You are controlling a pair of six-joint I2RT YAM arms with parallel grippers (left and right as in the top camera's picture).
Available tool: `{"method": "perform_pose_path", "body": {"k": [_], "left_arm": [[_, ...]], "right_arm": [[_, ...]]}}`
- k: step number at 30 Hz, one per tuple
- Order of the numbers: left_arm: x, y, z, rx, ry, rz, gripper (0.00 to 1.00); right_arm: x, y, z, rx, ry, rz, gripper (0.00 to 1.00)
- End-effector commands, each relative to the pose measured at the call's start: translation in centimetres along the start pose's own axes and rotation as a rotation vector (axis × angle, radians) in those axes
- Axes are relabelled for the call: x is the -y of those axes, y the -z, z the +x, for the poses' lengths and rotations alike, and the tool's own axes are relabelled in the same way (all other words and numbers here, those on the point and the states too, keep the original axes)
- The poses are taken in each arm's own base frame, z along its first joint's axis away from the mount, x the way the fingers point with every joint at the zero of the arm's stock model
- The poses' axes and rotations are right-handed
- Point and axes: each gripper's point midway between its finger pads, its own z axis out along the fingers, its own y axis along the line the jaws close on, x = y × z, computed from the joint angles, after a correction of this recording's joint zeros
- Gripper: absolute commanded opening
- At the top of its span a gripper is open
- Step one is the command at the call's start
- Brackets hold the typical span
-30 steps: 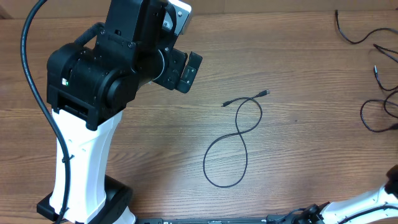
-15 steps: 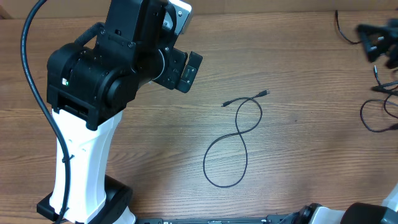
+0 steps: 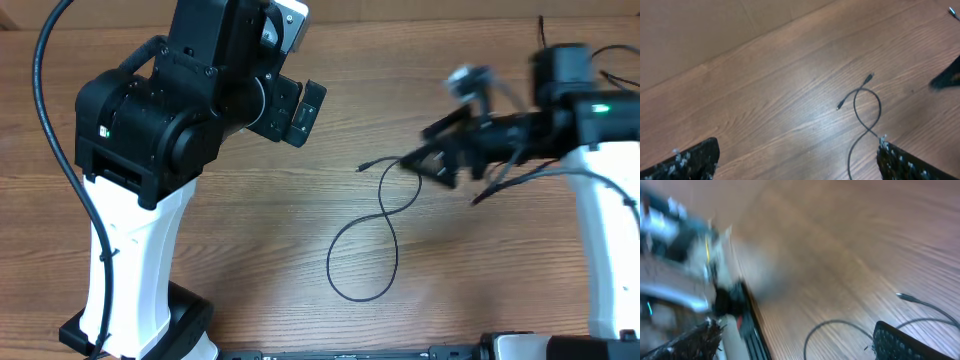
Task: Untangle cables
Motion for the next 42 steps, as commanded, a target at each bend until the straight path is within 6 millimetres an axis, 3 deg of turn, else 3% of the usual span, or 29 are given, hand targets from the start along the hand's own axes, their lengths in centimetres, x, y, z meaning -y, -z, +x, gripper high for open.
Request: {"method": "perform_pose_path", "body": {"k": [1, 4, 11, 15, 19, 24, 29, 33, 39, 42], "left_arm": [[0.1, 0.2, -0.1, 0.009, -0.019, 0.008, 1.00], [0.1, 0.2, 0.1, -0.001, -0.020, 0.008, 1.00], [0.1, 0.2, 0.2, -0.004, -0.028, 0.008, 1.00], [0.1, 0.1, 0.2, -0.007, -0.028, 0.007, 1.00], [0.2, -0.2, 0.3, -0.014, -0.028, 0.008, 1.00], [0.2, -0.2, 0.5, -0.024, -0.028, 0.008, 1.00], [0.2, -0.2, 0.5, -0.024, -0.028, 0.009, 1.00], [0.2, -0.2, 0.5, -0.025, -0.028, 0.009, 1.00], [0.2, -0.3, 0.5, -0.026, -0.029, 0.009, 1.00], [0.2, -0.3, 0.5, -0.027, -0.028, 0.009, 1.00]], "right_arm": [[-0.8, -2.9, 2.3, -0.164, 0.174, 0.032, 0.96], [-1.5, -5.5, 4.4, -0.272, 0.180, 0.021, 0.96], [-2.9, -11.9, 8.7, -0.363, -0.021, -0.033, 0.96], [-4.1, -15.5, 11.8, -0.424, 0.000, -0.054, 0.97], [-3.0, -17.7, 14.0, -0.482, 0.062, 0.083, 1.00], [2.2, -17.9, 12.7, -0.384, -0.094, 0.500, 1.00], [3.0, -17.7, 12.0, -0.250, -0.423, 0.611, 1.00], [1.6, -18.6, 12.6, -0.246, -0.509, 0.585, 1.00], [-4.6, -21.5, 13.0, -0.314, -0.513, 0.327, 1.00], [-4.9, -21.5, 13.7, -0.328, -0.565, 0.355, 0.89]]}}
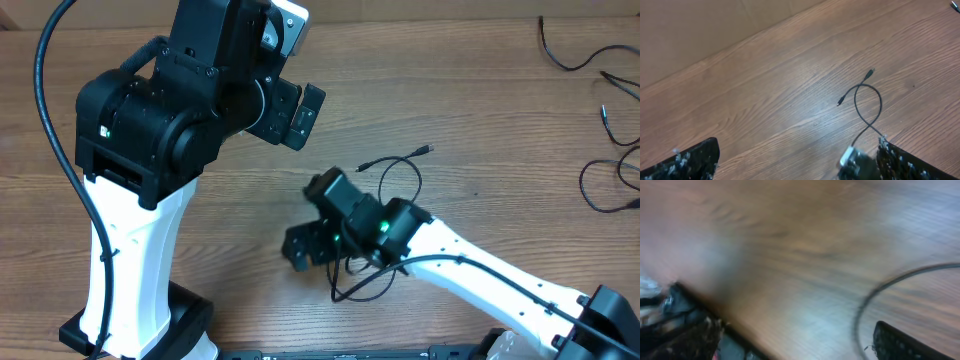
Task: Untangle cables
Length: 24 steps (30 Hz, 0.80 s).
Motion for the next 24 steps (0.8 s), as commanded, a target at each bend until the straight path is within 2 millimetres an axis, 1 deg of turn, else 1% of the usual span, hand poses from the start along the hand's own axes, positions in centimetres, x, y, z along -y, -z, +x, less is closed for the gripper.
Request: {"method": "perform_pose_path", "body": {"k": [1, 2, 4, 5, 7, 9, 18, 19, 21, 24], "left_arm": [[0.2, -0.3, 0.0, -0.008, -0.020, 0.009, 1.00], [0.2, -0.3, 0.0, -0.008, -0.020, 0.009, 1.00], [0.2, -0.3, 0.0, -0.008, -0.020, 0.009, 1.00], [0.2, -0.3, 0.0, -0.008, -0.020, 0.009, 1.00], [0.2, -0.3, 0.0, -0.008, -0.020, 0.009, 1.00], [0.2, -0.4, 0.0, -0.009, -0.020, 0.009, 1.00], [-0.1, -0.4, -0.3, 0.003, -0.017, -0.009, 1.00], [-0.4, -0.4, -0.5, 0.011, -0.001, -0.028, 1.00], [-1.8, -0.3, -0.9, 0.034, 0.086, -0.107, 1.00], [-4.5, 0.3, -1.1, 0.058, 0.177, -0.261, 1.00]], "right_arm": [[0.7, -0.3, 1.7, -0.056, -0.167, 0.043, 0.85], [1.9, -0.3, 2.2, -0.064, -0.230, 0.104, 0.81], [4.4, -0.2, 3.3, -0.071, -0.333, 0.236, 0.80], [5.4, -0.1, 3.8, -0.075, -0.375, 0.294, 0.80], [7.1, 0.0, 4.8, -0.092, -0.428, 0.386, 0.86], [7.5, -0.4, 5.6, -0.118, -0.431, 0.403, 0.88], [9.1, -3.0, 9.0, -0.160, -0.403, 0.420, 0.89], [9.3, -3.2, 9.1, -0.159, -0.401, 0.417, 0.89], [9.6, -3.5, 9.3, -0.157, -0.401, 0.416, 0.89], [9.4, -3.6, 9.0, -0.147, -0.385, 0.406, 0.89]]}}
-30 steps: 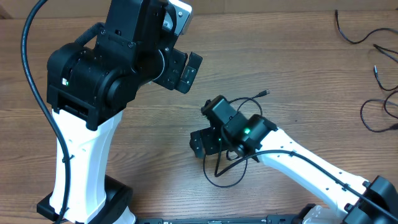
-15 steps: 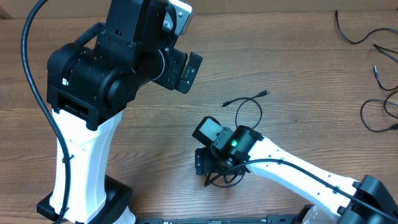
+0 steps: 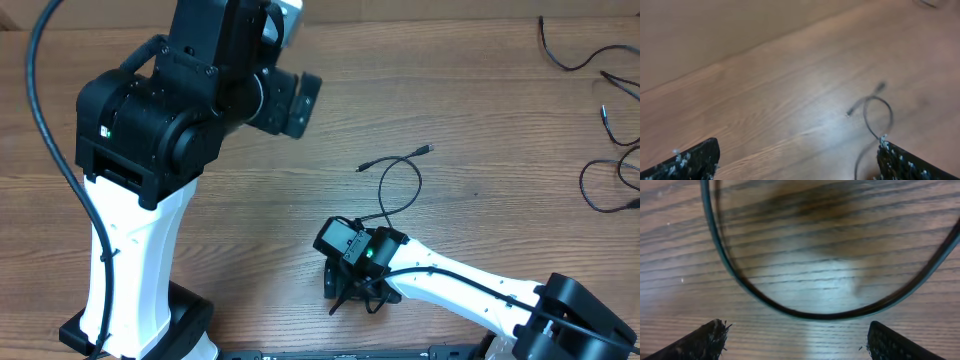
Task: Untangle cables
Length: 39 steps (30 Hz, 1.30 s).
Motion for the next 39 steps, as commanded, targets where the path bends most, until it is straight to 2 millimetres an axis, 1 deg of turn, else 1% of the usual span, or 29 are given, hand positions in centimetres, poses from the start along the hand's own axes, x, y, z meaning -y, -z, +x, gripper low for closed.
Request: {"method": "perform_pose_path", "body": {"k": [1, 4, 8, 11, 15, 16, 20, 23, 27, 29, 32, 34, 35, 36, 37, 39], "left_arm": [[-4.0, 0.1, -0.2, 0.019, 0.117, -0.229, 1.00], [-6.1, 0.4, 0.0, 0.016, 0.140, -0.302, 1.00], [-7.5, 0.6, 0.2, 0.018, 0.198, -0.268, 1.00], [-9.4, 0.9, 0.7, 0.011, 0.248, -0.290, 1.00], [-12.2, 1.1, 1.6, -0.009, 0.315, -0.343, 1.00], [-12.4, 1.1, 1.7, -0.009, 0.325, -0.337, 1.00], [-11.7, 0.6, 1.2, 0.001, 0.326, -0.259, 1.00], [-11.6, 0.6, 0.9, 0.010, 0.320, -0.253, 1.00], [-11.4, 0.6, 0.9, 0.007, 0.308, -0.241, 1.00], [-11.4, 0.6, 0.9, 0.008, 0.308, -0.242, 1.00], [-11.4, 0.6, 1.0, 0.004, 0.307, -0.241, 1.00], [-11.4, 0.6, 1.1, 0.002, 0.307, -0.242, 1.00], [-11.4, 0.6, 1.1, 0.001, 0.306, -0.242, 1.00], [-11.4, 0.6, 1.1, 0.002, 0.304, -0.242, 1.00], [-11.4, 0.6, 1.1, 0.002, 0.304, -0.242, 1.00], [-11.4, 0.6, 1.2, -0.003, 0.301, -0.242, 1.00]], "right_arm": [[-0.3, 0.0, -0.5, 0.027, 0.016, -0.009, 0.88], [-0.3, 0.0, -0.5, 0.027, 0.044, -0.009, 0.88], [-0.4, 0.0, -0.5, 0.029, 0.083, -0.012, 0.88], [-0.6, 0.0, -0.7, 0.037, 0.108, -0.022, 0.91], [-1.0, 0.1, -0.9, 0.045, 0.118, -0.035, 0.92], [-1.3, 0.1, -1.0, 0.048, 0.136, -0.048, 0.92], [-2.5, 0.2, -1.3, 0.051, 0.196, -0.106, 0.98], [-2.8, -0.1, -1.8, 0.025, 0.182, -0.141, 0.99], [-3.1, -1.6, -2.3, -0.030, 0.178, -0.170, 0.94], [-3.4, -2.0, -2.4, -0.058, 0.200, -0.197, 0.91], [-3.0, -2.1, -3.3, -0.056, 0.194, -0.193, 0.90], [-1.5, -2.5, -4.5, -0.008, 0.175, -0.116, 0.90], [-0.7, -2.9, -5.0, 0.021, 0.171, -0.073, 0.88], [-0.4, -3.1, -5.4, 0.038, 0.169, -0.050, 0.81], [-0.2, -3.5, -5.5, 0.041, 0.169, -0.039, 0.76], [0.0, -4.9, -5.4, 0.016, 0.167, -0.021, 0.71]]}}
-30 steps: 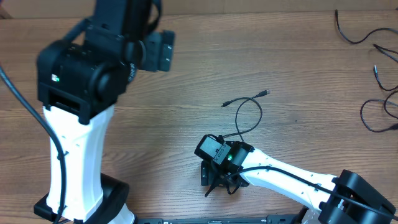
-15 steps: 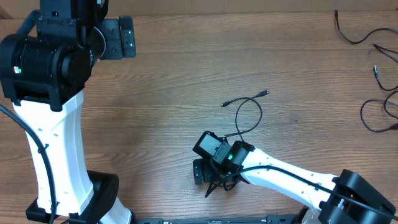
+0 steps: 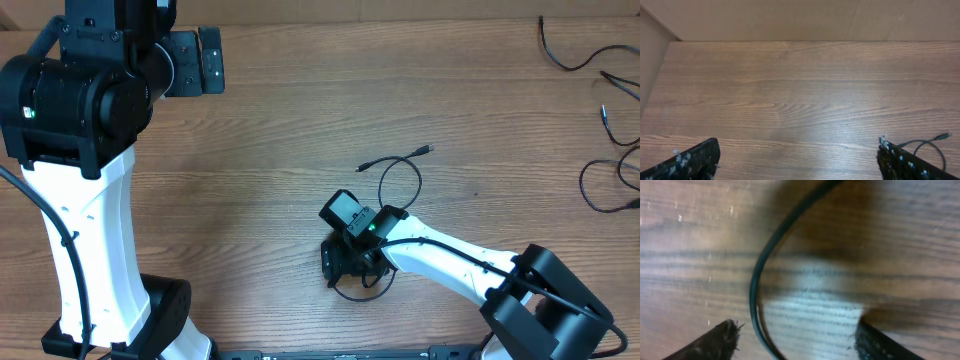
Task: Untangle cables
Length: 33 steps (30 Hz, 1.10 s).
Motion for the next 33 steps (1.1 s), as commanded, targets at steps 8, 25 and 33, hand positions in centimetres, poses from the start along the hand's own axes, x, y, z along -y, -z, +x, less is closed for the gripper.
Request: {"method": "perform_pose_path", "body": {"k": [8, 25, 33], "left_arm": [[0.1, 0.5, 0.0, 0.008, -0.016, 0.011, 1.00], [-0.1, 0.5, 0.8, -0.023, -0.034, 0.005, 1.00], [0.8, 0.5, 1.0, -0.033, -0.037, 0.051, 1.00]], "right_arm": [[4.0, -5.2, 0.6, -0.073, -0.014, 0.176, 0.72], [3.2, -5.9, -1.2, 0.000, -0.046, 0.148, 0.04], [4.5, 3.6, -6.0, 0.181, 0.045, 0.441, 0.04]]}}
